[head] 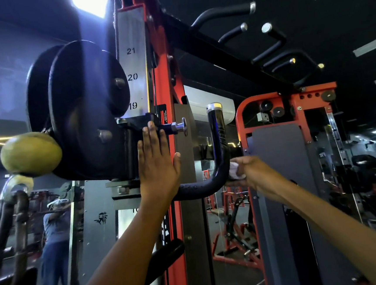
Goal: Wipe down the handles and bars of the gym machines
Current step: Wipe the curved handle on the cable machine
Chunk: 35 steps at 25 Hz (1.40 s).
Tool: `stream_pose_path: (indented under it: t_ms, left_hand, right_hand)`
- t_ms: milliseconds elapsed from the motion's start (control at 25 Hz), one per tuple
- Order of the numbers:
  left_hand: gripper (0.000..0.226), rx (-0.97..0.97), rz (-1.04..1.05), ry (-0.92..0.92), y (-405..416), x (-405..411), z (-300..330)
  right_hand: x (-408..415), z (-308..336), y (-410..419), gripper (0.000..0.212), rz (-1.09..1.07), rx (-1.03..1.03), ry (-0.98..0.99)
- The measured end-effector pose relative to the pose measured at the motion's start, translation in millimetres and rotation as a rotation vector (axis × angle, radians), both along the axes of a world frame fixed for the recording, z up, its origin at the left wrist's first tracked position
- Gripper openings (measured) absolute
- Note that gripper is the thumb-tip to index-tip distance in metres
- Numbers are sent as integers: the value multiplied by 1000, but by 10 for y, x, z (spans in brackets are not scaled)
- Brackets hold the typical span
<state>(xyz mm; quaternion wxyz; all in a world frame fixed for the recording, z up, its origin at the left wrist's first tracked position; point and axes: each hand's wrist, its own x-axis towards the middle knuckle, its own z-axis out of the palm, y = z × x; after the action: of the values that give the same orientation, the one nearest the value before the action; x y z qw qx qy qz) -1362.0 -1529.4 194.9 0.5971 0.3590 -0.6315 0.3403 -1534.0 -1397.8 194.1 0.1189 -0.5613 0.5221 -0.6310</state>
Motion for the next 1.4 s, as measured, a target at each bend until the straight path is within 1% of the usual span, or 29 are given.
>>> stream_pose_path:
  t_ms: [80, 120, 160, 200, 240, 320, 440, 480, 520, 560, 600, 640, 680, 720, 760, 800, 840, 920, 960, 1000, 1040, 1080, 1120, 1160, 1200, 1240, 1280, 1320, 1400]
  left_hand:
    - [67, 6, 3, -6, 2, 0, 2]
    - [67, 15, -2, -11, 3, -3, 0]
    - [67, 19, -9, -13, 2, -2, -1]
    - [67, 17, -13, -11, 5, 1, -1]
    - [66, 13, -13, -9, 9, 7, -1]
    - [66, 14, -7, -5, 21, 8, -9]
    - [67, 25, 12, -10, 37, 0, -6]
    - [67, 33, 16, -14, 43, 3, -2]
    - [67, 37, 16, -15, 47, 8, 1]
    - [68, 40, 13, -16, 50, 13, 4]
    - [68, 45, 7, -20, 58, 13, 6]
    - [68, 53, 3, -24, 63, 13, 7]
    - [68, 59, -1, -26, 59, 11, 4]
    - [68, 58, -3, -23, 57, 10, 3]
    - [68, 52, -3, -18, 57, 13, 3]
    - [68, 50, -2, -15, 62, 17, 3]
    - [68, 54, 2, -15, 72, 18, -2]
    - [68, 53, 10, -15, 78, 9, 0]
    - [68, 54, 12, -15, 81, 9, -1]
    - [68, 59, 11, -16, 80, 13, -1]
    - [68, 63, 6, -18, 76, 15, -1]
    - [68, 67, 1, -19, 72, 15, -4]
    - [68, 69, -3, -19, 72, 17, -5]
    - [68, 70, -6, -18, 73, 19, -4]
    - [68, 72, -10, -18, 76, 20, 2]
    - [68, 79, -14, -20, 85, 20, 3]
    - [68, 88, -15, -23, 92, 22, 6]
    - [68, 93, -14, -25, 93, 23, 7]
    - [68, 89, -15, -20, 88, 28, 11]
  right_hand:
    - [-61, 423, -43, 21, -181, -94, 28]
    - [-9, 651, -59, 23, -196, -176, 72]
    - [113, 830, -49, 28, -167, -236, 77]
    - [180, 926, -94, 30, -157, -265, 86]
    - [227, 915, -132, 29, -187, -262, 104]
    - [224, 587, -133, 26, -246, -208, 148]
    - [134, -87, -19, 22, -178, 24, 190]
    - [86, -125, 11, 22, -171, 51, 211]
    - [42, -13, 27, 21, -230, 71, 254]
    - [21, 177, 57, 18, -292, 65, 236]
    - [-13, 395, 40, 18, -302, -3, 194]
    - [11, 598, 49, 18, -263, -116, 178]
    - [64, 741, 48, 23, -229, -225, 167]
    - [169, 783, 46, 29, -208, -264, 180]
    - [241, 713, -18, 30, -209, -266, 195]
    - [254, 559, -74, 30, -191, -265, 168]
    - [236, 369, -103, 30, -164, -223, 141]
    - [195, 11, -24, 25, -37, -54, 32]
    - [164, -57, 40, 20, -45, -19, 23]
    - [98, -16, 71, 17, -170, -46, 97]
    - [42, 123, 98, 17, -355, -168, 211]
    - [-6, 320, 110, 20, -517, -378, 364]
    - [20, 535, 146, 29, -588, -527, 521]
    - [43, 731, 157, 40, -631, -572, 760]
    - [53, 872, 136, 48, -652, -549, 1035]
    - [42, 940, 86, 51, -656, -482, 1262]
    - [1, 902, 30, 53, -661, -419, 1389]
    - [-37, 772, -4, 55, -667, -414, 1421]
    - [-65, 309, -4, 45, -663, -493, 1460]
